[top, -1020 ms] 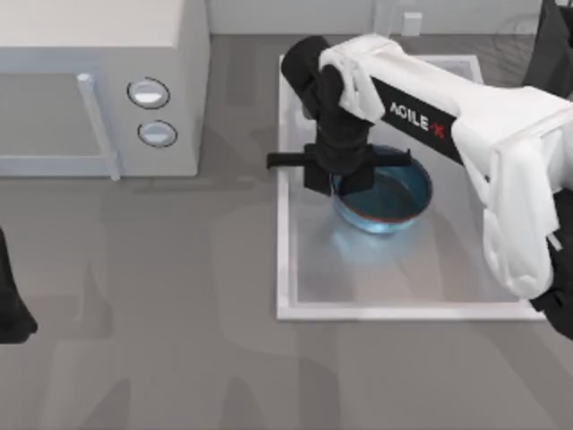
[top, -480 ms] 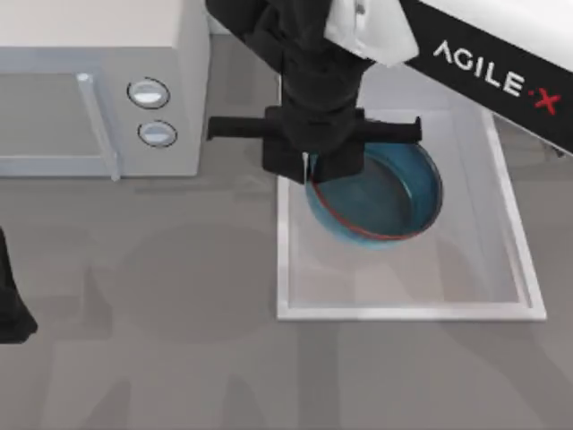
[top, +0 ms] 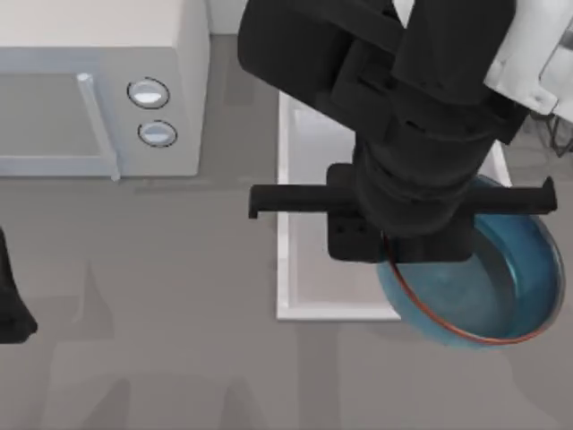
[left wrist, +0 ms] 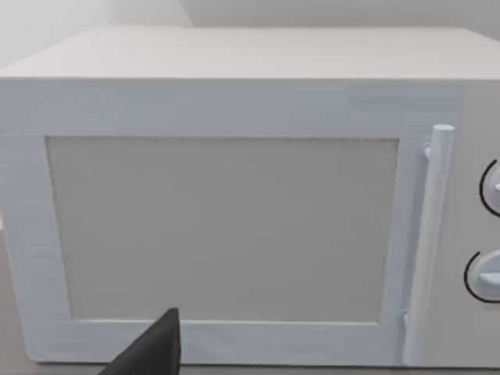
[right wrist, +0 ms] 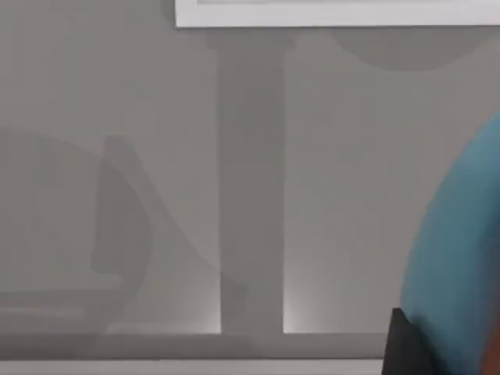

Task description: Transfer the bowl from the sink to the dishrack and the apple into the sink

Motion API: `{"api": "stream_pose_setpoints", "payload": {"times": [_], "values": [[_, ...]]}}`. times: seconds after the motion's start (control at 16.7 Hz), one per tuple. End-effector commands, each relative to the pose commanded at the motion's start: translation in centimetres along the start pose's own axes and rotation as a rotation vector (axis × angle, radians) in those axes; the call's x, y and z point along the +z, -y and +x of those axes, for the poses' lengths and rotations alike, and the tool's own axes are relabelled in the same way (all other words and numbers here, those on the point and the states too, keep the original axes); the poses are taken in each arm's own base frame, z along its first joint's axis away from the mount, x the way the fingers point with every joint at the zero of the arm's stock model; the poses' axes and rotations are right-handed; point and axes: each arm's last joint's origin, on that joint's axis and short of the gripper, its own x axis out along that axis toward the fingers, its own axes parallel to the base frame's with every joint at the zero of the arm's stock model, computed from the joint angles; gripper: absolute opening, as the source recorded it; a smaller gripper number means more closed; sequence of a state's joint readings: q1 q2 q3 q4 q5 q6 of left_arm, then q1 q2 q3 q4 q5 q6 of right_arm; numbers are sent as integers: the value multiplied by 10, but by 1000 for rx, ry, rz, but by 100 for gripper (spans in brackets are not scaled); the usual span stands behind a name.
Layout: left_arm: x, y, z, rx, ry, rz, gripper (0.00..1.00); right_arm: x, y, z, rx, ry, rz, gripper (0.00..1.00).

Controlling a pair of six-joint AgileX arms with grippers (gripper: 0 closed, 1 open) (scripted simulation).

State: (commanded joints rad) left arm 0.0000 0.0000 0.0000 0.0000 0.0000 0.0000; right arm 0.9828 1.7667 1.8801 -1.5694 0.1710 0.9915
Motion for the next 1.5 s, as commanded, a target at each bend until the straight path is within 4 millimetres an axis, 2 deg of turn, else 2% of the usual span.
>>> {"api": "stream_pose_setpoints", "payload": {"times": [0.24, 0.48, 0.66, 0.78, 0.96, 1.14, 1.32, 1.5], "values": [[0, 0, 0, 0, 0, 0, 100, -2, 1, -1, -2, -1, -1, 0], [0, 0, 0, 0, 0, 0, 100, 7, 5, 0, 25, 4, 12, 0], [0, 0, 0, 0, 0, 0, 100, 37, 24, 5, 117, 39, 53, 0], [0, 0, 0, 0, 0, 0, 100, 66, 47, 9, 206, 104, 95, 0], [0, 0, 0, 0, 0, 0, 100, 113, 100, 10, 342, 289, 157, 0], [0, 0, 0, 0, 0, 0, 100, 149, 173, 2, 414, 572, 185, 0], [0, 0, 0, 0, 0, 0, 100, 160, 253, -13, 369, 886, 164, 0], [0, 0, 0, 0, 0, 0, 100, 148, 320, -31, 230, 1150, 103, 0]]}}
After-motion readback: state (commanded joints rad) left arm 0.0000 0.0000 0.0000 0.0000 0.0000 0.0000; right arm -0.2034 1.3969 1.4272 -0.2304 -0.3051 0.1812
